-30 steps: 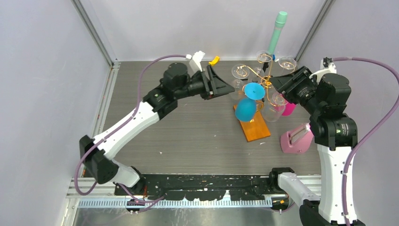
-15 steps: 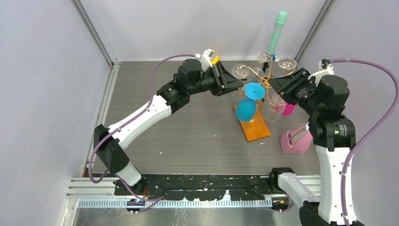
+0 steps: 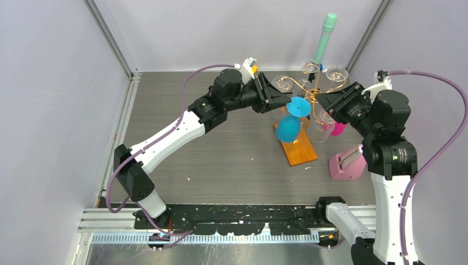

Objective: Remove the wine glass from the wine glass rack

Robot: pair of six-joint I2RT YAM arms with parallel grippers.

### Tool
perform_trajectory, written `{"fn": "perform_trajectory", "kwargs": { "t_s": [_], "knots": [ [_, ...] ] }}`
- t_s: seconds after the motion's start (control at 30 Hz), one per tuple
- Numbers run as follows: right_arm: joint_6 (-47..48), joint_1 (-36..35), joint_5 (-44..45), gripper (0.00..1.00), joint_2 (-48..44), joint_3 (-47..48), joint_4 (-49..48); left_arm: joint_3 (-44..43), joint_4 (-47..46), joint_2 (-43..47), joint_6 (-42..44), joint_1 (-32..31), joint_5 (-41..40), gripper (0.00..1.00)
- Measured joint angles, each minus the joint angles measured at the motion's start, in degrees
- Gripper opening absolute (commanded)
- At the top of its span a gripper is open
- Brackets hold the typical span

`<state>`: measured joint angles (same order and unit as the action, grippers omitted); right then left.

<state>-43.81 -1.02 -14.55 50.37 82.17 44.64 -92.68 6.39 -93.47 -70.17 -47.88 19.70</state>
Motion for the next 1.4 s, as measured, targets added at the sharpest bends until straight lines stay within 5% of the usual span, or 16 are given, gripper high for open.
{"fn": "perform_trajectory", "kwargs": {
  "t_s": [0.4, 1.0, 1.17, 1.4],
  "knots": [
    [-0.15, 0.0, -0.13, 0.29, -0.28, -1.51, -0.17, -0.24, 1.2, -0.13, -1.7, -1.97, -5.27, 0.45],
    [-0.39, 0.0, -0.13, 0.29, -1.75, -2.8, -0.46, -0.26, 3.76, -0.85, -9.81, -3.13, -6.21, 0.21],
    [-0.61, 0.0, -0.13, 0.29, -1.75, -2.84, -0.46, -0.31, 4.22, -1.03, -10.12, -3.17, -6.21, 0.0],
    [-1.07, 0.0, -0.11, 0.3, -2.29, -2.84, -0.44, -0.31, 4.55, -1.03, -10.21, -3.15, -6.16, 0.0]
  ]
}}
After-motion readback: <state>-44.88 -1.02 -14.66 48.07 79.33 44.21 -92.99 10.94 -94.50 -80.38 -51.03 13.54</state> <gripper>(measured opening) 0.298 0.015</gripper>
